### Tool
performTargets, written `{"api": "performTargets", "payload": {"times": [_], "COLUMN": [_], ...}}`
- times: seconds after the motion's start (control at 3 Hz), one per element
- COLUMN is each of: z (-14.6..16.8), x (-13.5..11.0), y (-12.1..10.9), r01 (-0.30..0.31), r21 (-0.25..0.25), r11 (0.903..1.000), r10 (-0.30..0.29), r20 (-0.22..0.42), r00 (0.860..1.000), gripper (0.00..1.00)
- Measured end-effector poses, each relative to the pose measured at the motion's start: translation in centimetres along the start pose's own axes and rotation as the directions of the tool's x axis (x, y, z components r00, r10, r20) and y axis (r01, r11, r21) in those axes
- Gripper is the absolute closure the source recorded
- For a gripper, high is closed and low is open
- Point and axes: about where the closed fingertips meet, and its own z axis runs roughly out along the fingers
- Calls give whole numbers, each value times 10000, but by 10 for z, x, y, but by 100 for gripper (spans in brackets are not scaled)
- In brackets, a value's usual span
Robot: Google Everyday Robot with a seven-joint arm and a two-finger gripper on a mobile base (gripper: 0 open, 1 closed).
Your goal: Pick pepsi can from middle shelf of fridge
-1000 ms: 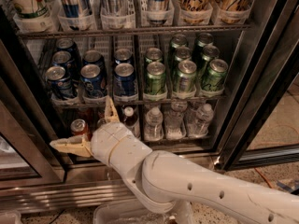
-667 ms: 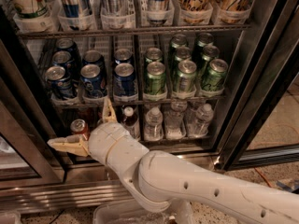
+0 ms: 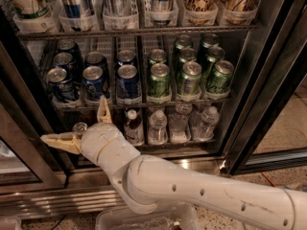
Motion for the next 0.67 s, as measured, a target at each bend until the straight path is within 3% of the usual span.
{"api": "performTargets", "payload": {"times": [0.33,0.67], "z": [9,9], "x": [-8,-8], "y": [-1,-1], "r01": [25,25], "r21": [489,489], "r11": [9988,9988], "r10": [-49,-49], "r20": [486,486], "r00": [9988,9988], "gripper": [0,0]}}
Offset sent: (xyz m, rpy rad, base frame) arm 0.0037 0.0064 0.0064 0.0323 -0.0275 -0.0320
